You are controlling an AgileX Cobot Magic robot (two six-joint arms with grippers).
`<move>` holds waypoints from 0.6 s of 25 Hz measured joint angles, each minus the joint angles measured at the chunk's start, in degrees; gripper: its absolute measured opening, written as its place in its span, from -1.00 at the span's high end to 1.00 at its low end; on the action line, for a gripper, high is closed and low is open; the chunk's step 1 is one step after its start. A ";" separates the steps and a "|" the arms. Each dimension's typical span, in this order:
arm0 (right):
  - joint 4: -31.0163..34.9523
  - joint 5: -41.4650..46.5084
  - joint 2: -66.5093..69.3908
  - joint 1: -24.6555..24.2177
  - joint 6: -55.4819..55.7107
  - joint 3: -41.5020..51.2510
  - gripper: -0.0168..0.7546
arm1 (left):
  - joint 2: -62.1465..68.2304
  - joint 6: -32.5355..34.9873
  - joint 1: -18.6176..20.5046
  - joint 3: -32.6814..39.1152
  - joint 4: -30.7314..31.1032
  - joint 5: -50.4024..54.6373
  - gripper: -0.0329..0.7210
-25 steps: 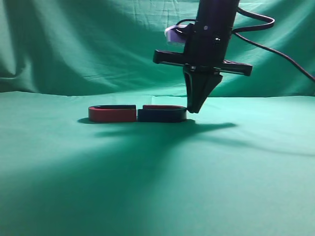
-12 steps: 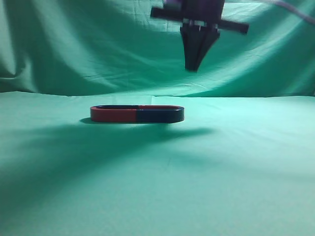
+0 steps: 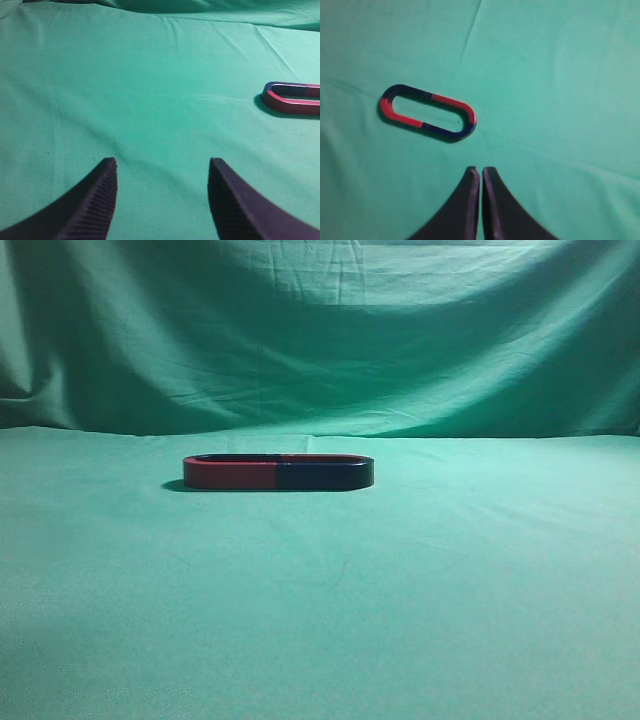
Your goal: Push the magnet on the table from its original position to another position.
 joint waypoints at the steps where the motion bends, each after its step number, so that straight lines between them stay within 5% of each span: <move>1: -0.11 0.12 -2.43 0.00 0.32 1.74 0.96 | 0.00 0.00 0.00 0.00 0.00 0.00 -0.07; 15: -0.78 -7.82 -39.61 0.00 1.91 35.35 0.96 | 0.00 0.00 0.00 0.00 0.00 0.00 -0.07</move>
